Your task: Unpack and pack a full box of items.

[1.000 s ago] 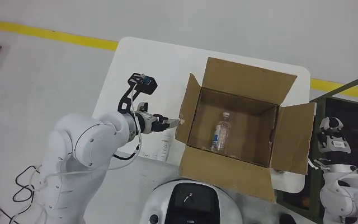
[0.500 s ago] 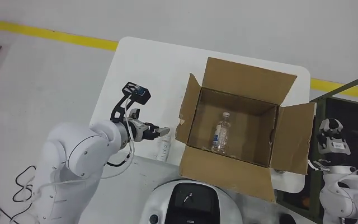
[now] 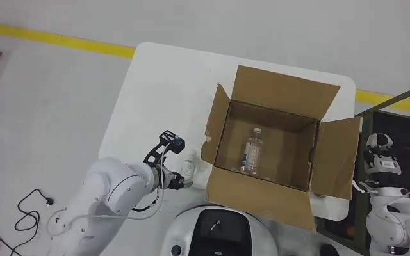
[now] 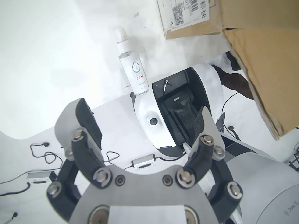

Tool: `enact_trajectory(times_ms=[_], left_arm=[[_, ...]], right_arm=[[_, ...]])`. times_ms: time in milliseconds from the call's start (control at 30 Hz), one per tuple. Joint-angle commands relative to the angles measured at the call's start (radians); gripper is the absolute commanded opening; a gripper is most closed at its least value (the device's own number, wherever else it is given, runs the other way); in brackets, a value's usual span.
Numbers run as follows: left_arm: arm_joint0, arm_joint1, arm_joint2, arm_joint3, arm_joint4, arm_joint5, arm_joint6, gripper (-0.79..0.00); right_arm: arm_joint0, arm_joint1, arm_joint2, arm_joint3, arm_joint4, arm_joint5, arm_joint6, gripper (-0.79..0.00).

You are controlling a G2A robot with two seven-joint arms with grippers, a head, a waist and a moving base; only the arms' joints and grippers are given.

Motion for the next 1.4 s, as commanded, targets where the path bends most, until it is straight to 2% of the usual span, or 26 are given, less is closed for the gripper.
enact_trajectory(times_ms=[0,167,267,633,1233,1367], left_arm=[[-0.012,0.000,0.017,0.015,-0.007,0.033,0.000,0.000],[-0.030,-0.002,0.053,0.066,0.026,0.120,0.000,0.000],[-0.033,-0.006,0.080,0.080,0.048,0.139,0.009,0.000],[-0.025,-0.013,0.136,0.097,0.083,0.149,0.025,0.000],[-0.025,-0.013,0.136,0.097,0.083,0.149,0.025,0.000],[0.002,-0.015,0.153,0.092,0.093,0.130,0.077,0.000]], right_arm=[[-0.002,0.000,0.002,-0.001,0.005,0.002,-0.001,-0.785],[-0.006,-0.001,0.003,-0.006,0.012,-0.001,0.000,-0.785],[-0.008,-0.001,0.004,-0.007,0.014,-0.005,-0.001,-0.785],[-0.012,-0.001,0.013,-0.007,0.020,-0.011,-0.006,-0.785],[-0.046,-0.002,0.050,-0.036,0.069,-0.044,-0.012,-0.785],[-0.046,-0.002,0.050,-0.036,0.069,-0.044,-0.012,-0.785]])
